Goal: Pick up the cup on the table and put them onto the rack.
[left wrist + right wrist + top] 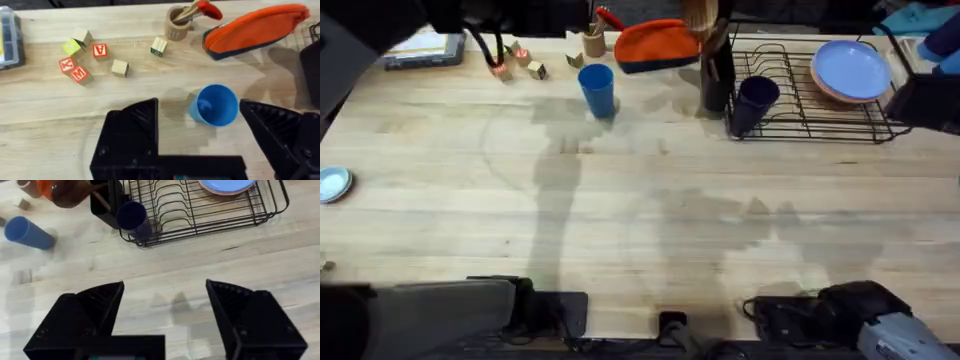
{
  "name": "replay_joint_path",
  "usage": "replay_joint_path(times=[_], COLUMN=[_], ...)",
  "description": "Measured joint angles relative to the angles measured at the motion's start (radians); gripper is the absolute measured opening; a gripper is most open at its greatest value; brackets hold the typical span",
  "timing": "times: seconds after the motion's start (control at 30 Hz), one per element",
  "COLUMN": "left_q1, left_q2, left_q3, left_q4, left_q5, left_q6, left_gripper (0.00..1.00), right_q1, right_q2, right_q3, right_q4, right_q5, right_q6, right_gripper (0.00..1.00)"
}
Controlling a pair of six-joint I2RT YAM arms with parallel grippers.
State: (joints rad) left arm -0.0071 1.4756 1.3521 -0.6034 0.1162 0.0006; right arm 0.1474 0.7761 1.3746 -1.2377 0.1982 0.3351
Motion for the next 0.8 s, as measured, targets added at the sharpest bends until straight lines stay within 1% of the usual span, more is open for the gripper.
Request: replay_joint_path(times=[0.33,0.5,0.67,0.8], left_q1=[0.0,0.0,0.0,-0.001], left_q2=[0.036,0.091,0.16,0.194], left_q3=[0.0,0.0,0.0,0.0], left_q4=[-0.003,-0.003,-0.003,-0.002], left_q5=[0.0,0.002,0.05,0.072], left_q6=[0.0,0.0,0.0,0.0], left_gripper=[0.993,0.993,0.993,0.993], right_q1=[0.0,0.0,0.0,0.0], right_q2=[0.0,0.0,0.0,0.0], right_q3=[0.0,0.0,0.0,0.0], right_q4=[0.0,0.0,0.0,0.0], right_q5=[0.0,0.0,0.0,0.0], right_q6=[0.0,0.0,0.0,0.0], right_gripper=[0.994,0.994,0.994,0.994])
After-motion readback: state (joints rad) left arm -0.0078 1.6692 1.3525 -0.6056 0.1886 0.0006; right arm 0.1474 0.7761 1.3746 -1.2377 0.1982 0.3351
